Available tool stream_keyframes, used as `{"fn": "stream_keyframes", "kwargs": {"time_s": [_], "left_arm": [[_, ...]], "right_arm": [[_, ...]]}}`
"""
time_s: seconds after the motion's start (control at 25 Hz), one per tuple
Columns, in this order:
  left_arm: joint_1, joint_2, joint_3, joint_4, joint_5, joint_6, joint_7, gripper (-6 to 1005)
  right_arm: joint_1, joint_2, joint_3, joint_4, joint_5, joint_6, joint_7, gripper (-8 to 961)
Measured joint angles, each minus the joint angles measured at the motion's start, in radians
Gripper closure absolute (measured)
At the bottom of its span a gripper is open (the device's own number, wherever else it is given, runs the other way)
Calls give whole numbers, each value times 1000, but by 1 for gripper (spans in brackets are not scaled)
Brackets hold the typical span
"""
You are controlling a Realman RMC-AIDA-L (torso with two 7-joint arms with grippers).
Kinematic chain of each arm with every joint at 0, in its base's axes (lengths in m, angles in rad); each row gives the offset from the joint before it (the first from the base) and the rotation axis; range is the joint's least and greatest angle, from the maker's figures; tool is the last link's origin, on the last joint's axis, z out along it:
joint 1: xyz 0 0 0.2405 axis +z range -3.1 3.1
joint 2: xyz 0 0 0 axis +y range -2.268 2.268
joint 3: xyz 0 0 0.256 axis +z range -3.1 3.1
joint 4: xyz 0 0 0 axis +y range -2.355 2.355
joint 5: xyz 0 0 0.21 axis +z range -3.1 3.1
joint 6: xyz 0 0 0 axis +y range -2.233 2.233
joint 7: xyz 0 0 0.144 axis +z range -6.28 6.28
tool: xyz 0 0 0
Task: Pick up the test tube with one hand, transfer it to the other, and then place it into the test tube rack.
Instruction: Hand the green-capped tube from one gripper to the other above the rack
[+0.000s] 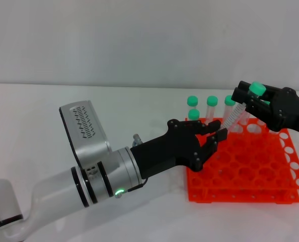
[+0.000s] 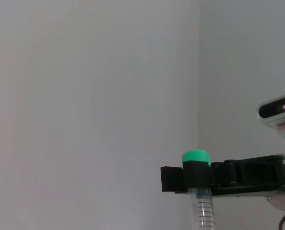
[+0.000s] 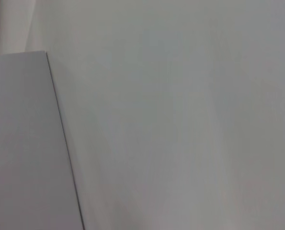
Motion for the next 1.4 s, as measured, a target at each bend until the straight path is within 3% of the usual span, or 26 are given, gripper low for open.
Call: {"fn": "stream_keyframes", "kwargs": {"time_s": [0.76, 1.24, 1.4], "left_arm": [[-20, 0, -15, 25, -14, -49, 2, 863], [-14, -3, -26, 46, -30, -82, 19, 521], [35, -6, -26, 82, -102, -79, 133, 456]], "right_arm": [[23, 8, -3, -1, -1, 1, -7, 732], [24, 4, 8, -1, -2, 2, -8, 718], [22, 5, 28, -1, -2, 15, -9, 713]]}}
